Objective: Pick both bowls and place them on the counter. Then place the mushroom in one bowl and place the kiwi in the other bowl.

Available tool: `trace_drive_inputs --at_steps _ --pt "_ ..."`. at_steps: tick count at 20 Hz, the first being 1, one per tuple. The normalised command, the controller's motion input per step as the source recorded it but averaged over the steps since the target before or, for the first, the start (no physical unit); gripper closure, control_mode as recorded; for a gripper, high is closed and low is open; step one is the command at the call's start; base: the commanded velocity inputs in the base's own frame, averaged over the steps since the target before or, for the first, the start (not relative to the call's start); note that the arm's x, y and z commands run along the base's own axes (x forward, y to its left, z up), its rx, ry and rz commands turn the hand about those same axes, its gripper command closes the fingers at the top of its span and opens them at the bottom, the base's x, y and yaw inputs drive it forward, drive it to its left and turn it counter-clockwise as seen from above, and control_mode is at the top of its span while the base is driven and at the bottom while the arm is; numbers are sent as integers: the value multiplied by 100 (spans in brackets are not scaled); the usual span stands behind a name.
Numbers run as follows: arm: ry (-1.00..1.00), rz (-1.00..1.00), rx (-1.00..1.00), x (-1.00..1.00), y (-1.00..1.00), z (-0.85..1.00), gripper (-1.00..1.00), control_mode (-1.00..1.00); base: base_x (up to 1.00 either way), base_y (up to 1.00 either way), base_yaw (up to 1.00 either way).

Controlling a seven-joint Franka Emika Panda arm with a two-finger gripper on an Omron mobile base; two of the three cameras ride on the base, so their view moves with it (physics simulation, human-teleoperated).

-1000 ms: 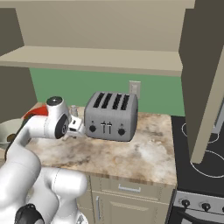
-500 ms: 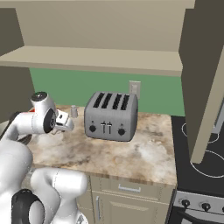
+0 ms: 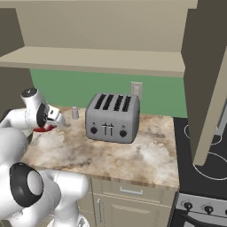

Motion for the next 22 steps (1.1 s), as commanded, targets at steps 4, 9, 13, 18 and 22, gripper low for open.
trace_drive_inputs --at_steps 4,9,13,18,22 --pt "0 -1 0 44 43 5 100 -100 0 0 0" --pt "0 -2 0 41 41 -1 100 -100 0 0 0" --pt "0 -1 0 34 36 0 100 -100 0 0 0" --pt "0 0 0 31 24 0 100 -100 0 0 0" --pt "2 0 0 23 19 -1 100 -100 0 0 0"
